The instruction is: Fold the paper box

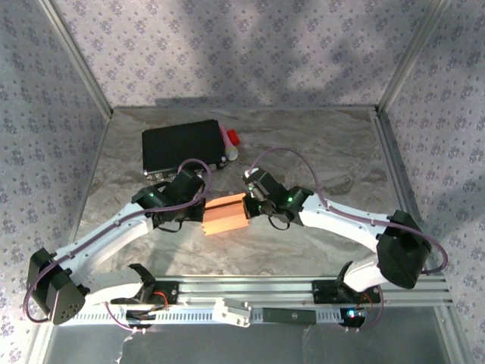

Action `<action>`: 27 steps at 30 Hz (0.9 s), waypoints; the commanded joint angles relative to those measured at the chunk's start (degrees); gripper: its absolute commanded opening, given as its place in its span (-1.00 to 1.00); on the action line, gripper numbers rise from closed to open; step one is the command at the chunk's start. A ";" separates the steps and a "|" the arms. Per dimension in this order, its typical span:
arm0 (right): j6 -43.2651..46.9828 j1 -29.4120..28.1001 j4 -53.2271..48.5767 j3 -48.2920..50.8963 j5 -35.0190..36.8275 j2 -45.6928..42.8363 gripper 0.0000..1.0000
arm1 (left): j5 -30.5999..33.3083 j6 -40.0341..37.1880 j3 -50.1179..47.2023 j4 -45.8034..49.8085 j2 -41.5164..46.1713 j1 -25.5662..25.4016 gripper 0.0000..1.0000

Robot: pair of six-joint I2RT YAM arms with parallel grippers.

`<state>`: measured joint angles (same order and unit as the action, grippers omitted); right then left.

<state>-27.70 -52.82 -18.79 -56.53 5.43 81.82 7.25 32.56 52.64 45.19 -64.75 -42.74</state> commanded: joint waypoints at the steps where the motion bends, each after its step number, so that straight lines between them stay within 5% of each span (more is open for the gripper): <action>1: -2.68 -1.21 0.24 -2.09 -0.63 0.84 -1.00 | -2.83 2.09 -1.24 -3.31 -0.64 0.07 -1.00; 27: -0.69 -6.70 0.29 -0.39 8.64 0.73 -1.00 | -1.53 5.79 -7.32 -8.82 3.94 -3.13 -1.00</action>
<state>-29.15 -57.74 -21.02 -56.55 12.95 82.63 7.09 37.26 45.80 39.81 -62.48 -44.80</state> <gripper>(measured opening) 0.061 0.049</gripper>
